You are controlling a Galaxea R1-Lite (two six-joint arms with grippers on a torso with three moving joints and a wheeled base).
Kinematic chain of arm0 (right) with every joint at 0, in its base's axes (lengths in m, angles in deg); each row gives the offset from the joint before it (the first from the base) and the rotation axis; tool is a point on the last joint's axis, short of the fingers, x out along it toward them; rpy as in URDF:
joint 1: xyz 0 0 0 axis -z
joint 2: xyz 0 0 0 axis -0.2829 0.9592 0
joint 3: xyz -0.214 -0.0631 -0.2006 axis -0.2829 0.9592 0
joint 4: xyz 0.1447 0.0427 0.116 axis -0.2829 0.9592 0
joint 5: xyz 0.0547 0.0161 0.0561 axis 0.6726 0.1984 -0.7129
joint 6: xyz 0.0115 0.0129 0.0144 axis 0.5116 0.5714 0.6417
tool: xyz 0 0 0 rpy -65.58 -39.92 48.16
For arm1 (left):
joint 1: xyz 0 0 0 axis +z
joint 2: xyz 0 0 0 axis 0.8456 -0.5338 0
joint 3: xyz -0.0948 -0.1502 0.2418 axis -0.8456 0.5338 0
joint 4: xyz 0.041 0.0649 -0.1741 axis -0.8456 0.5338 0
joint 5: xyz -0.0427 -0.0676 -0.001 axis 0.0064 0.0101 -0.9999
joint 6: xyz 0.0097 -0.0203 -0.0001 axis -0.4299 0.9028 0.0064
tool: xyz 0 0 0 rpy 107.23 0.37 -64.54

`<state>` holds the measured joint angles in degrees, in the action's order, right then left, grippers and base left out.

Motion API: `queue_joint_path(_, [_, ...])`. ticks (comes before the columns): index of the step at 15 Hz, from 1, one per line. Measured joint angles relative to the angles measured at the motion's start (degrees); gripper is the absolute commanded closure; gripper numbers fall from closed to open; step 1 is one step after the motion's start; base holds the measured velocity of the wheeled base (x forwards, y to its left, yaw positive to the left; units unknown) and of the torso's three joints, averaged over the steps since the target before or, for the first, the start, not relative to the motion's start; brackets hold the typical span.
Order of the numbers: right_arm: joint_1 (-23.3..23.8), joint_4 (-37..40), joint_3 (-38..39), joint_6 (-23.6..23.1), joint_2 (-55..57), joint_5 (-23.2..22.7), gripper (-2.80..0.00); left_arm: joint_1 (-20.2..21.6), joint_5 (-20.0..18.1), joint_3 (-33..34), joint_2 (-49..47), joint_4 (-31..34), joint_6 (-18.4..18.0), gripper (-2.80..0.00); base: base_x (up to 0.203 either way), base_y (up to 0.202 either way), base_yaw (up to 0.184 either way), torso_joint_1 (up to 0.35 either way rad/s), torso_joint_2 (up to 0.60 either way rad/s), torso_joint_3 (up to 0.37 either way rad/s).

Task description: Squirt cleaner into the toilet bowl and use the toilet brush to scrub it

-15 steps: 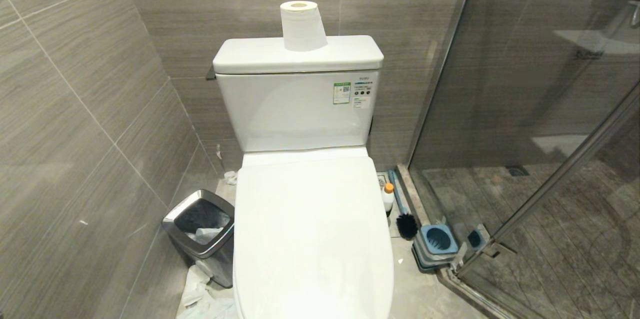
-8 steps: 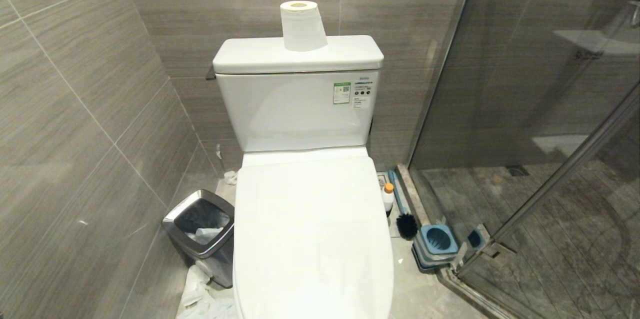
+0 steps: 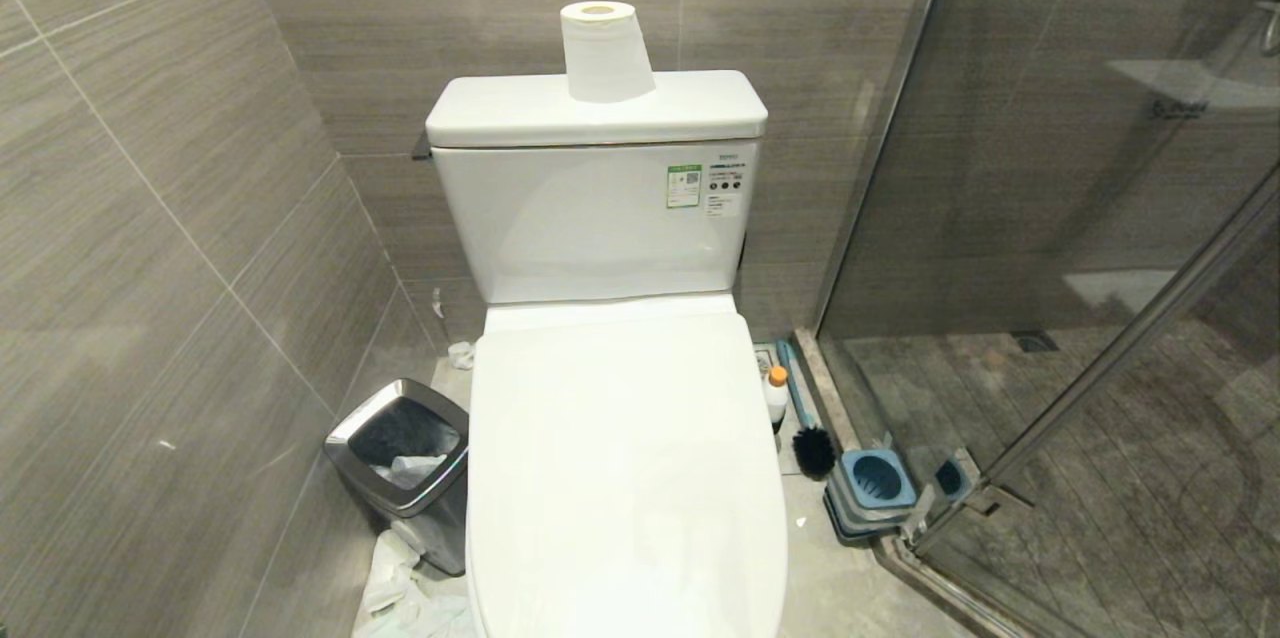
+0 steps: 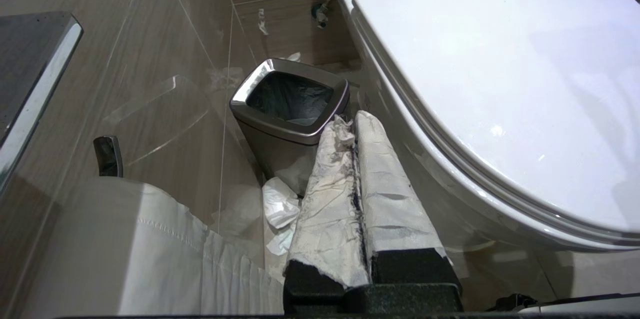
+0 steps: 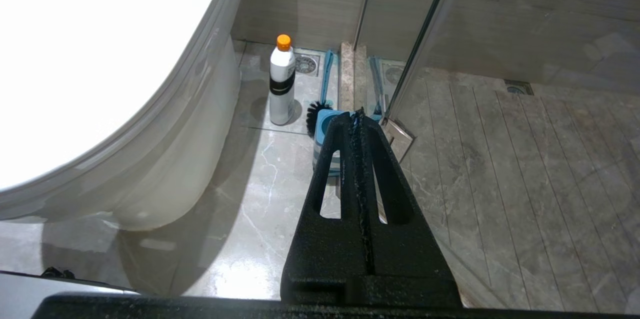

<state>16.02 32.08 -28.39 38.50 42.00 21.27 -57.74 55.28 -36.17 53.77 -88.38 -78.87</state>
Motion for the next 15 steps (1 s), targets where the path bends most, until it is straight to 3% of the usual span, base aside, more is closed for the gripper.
queue_joint_path(15, [0.0, 0.0, -0.02, 0.0, 0.0, -0.02, 0.0, 0.0, 0.0, 0.29, 0.0, -1.01, 0.45, 0.0, 0.0, 0.0, 0.0, 0.0, 0.0, 0.0])
